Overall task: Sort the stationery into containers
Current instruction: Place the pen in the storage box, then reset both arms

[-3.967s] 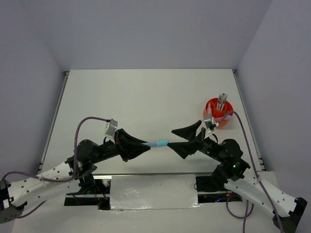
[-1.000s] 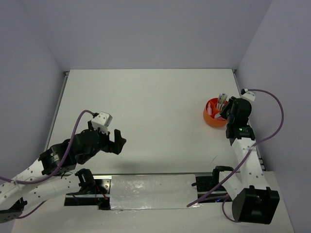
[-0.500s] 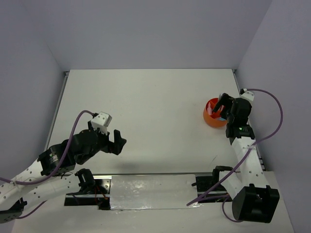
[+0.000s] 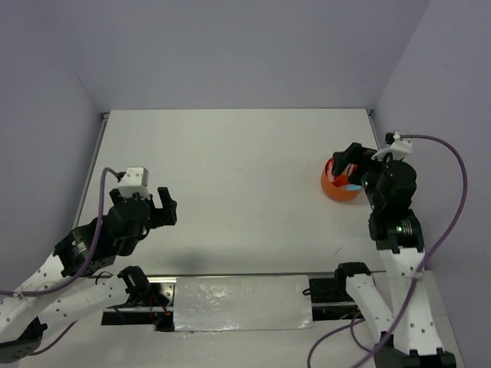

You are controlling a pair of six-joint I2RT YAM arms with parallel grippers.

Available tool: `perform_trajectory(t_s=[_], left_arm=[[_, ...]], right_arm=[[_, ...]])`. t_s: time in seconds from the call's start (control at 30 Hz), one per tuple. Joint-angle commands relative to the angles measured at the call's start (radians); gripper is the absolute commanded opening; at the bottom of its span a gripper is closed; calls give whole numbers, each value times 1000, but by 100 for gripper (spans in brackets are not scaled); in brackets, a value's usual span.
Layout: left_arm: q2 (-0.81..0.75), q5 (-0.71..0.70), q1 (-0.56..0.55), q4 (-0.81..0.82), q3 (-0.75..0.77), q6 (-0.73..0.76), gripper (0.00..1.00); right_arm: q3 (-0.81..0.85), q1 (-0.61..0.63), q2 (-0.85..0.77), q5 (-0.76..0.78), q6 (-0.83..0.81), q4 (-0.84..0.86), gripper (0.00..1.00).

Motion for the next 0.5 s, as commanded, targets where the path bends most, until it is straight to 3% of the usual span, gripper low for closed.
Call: perform_trajectory(t_s=[0.0, 0.23, 0.47], left_arm=[[-5, -201, 60, -80, 84, -118, 99], [-38, -347, 73, -200, 239, -77, 99], [-107, -377, 73, -397, 341, -116, 99]], right_arm=[[74, 82, -66, -69, -56, -139, 100], [164, 118, -261, -164, -128, -374, 100], [298, 139, -413, -80, -183, -589, 100]])
